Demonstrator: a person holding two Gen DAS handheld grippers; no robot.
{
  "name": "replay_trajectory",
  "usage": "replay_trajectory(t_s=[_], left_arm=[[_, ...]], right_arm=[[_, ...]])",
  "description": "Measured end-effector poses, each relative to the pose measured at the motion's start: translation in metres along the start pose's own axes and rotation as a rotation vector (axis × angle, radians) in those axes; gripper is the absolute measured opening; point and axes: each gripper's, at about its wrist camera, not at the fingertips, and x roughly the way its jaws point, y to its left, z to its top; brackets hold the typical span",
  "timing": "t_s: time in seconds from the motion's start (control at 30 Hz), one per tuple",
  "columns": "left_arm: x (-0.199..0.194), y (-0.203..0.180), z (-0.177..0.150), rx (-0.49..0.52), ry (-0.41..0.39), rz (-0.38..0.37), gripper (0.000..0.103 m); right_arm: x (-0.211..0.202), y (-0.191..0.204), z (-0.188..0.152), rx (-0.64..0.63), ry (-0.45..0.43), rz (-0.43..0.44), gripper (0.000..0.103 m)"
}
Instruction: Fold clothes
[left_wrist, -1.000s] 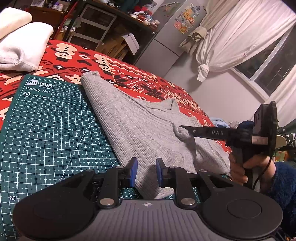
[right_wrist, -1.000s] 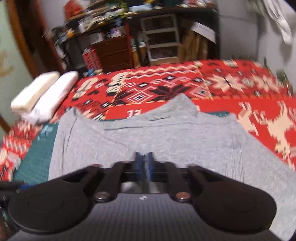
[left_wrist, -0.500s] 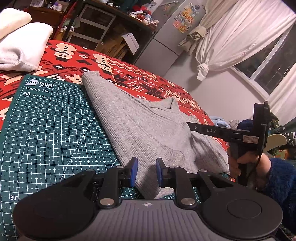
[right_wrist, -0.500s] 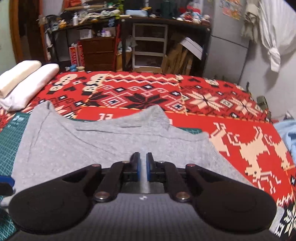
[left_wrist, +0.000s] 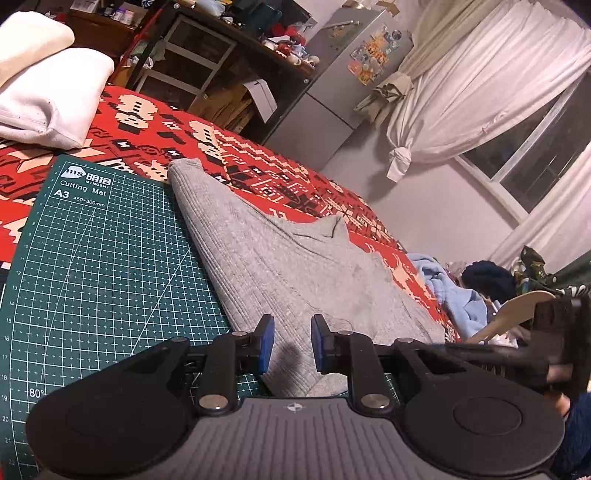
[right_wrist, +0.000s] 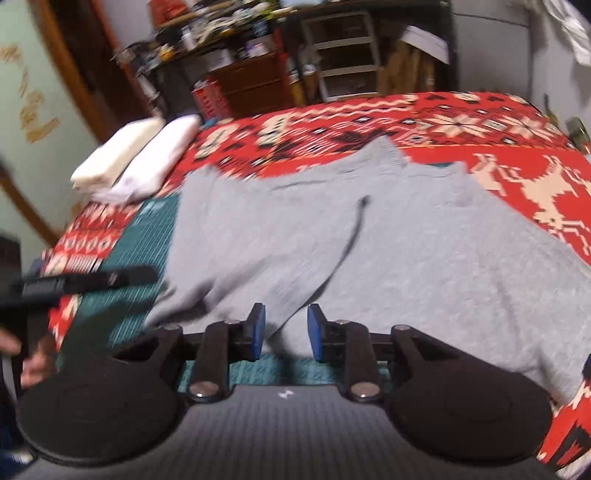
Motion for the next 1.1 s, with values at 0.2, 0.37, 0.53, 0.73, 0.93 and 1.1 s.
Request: replay_trajectory(t_s=[0.2,0.37,0.53,0.73,0.93,1.1], left_arm=[[-0.004,-0.004,-0.001,0.004,-0.016,-0.054,0.020],[0.004,-0.013,-0.005,0.059,0.032,-0.051,0.020],[0.012,-0.013,-0.009,0.096,0.118,0.029,0.014],[0.001,-0.011,-0.009,0.091,0.091,0.010,0.013],[0.009,-0.015,-0.005,0.085,0.062,-0.047,0.013],[0.020,-0.022,-0.012,0.139,0.140,-0.001,0.013]], right_arm=[[0.012,0.016,-0.005,-0.059,0.036,-0.015,0.004],[-0.002,0.020,-0.006,-0.127,0.048,-0.054,0.003],[0.000,0.018,-0.012,-0.159,0.078,-0.099,0.000],[-0.009,0.013,-0.007,-0.114,0.027,-0.071,0.002],[-0.004,0.029,0.017,-0.106,-0.064,0.035,0.007],[0.029,0.056,0.028,-0.147,-0.051,0.089,0.008]])
